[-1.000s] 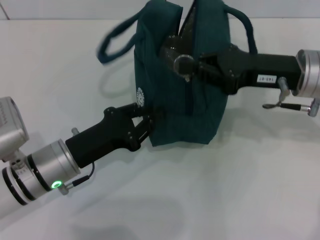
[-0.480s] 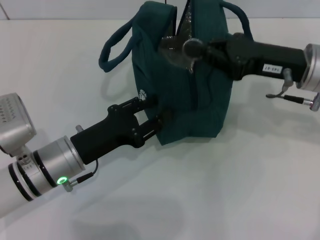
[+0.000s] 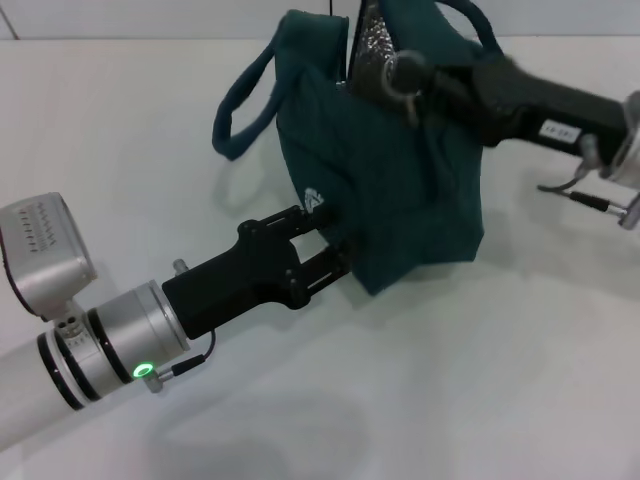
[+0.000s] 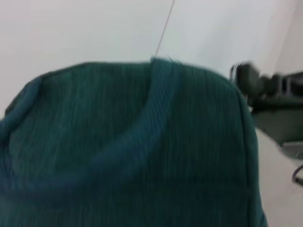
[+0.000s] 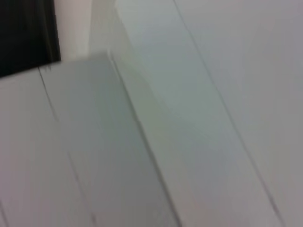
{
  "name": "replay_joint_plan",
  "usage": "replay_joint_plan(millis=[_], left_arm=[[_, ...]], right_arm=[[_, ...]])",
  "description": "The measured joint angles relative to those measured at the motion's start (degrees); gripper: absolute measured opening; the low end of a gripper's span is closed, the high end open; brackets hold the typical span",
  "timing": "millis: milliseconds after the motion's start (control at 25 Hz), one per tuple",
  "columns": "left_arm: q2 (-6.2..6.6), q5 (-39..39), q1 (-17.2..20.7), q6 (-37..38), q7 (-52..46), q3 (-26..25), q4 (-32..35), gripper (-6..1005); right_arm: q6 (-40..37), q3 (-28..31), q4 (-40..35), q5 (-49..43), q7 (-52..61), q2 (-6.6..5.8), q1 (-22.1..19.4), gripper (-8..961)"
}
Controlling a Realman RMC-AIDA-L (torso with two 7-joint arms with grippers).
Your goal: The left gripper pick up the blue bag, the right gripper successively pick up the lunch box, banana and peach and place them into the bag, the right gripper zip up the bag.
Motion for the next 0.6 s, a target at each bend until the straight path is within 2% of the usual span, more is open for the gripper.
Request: replay_joint_plan(millis=[160, 360, 600], left_arm=[[0.02, 0.04, -0.01, 0.37, 0.02, -0.01, -0.14, 516], [0.12, 0.08, 0.5, 0.46, 0.04, -0.01, -0.13, 516], [0.08, -0.38, 1.48, 0.48, 0.06, -0.24, 0.03, 516]], right_arm=[[2.41, -4.26, -0.06, -0.1, 1.58, -0.15, 1.54, 12], [-1.94, -2.77, -0.99, 4.41, -6.21, 0.69, 0.15, 12], [5.76, -9.97, 4.4, 4.56, -4.06, 0.15, 2.67, 13]])
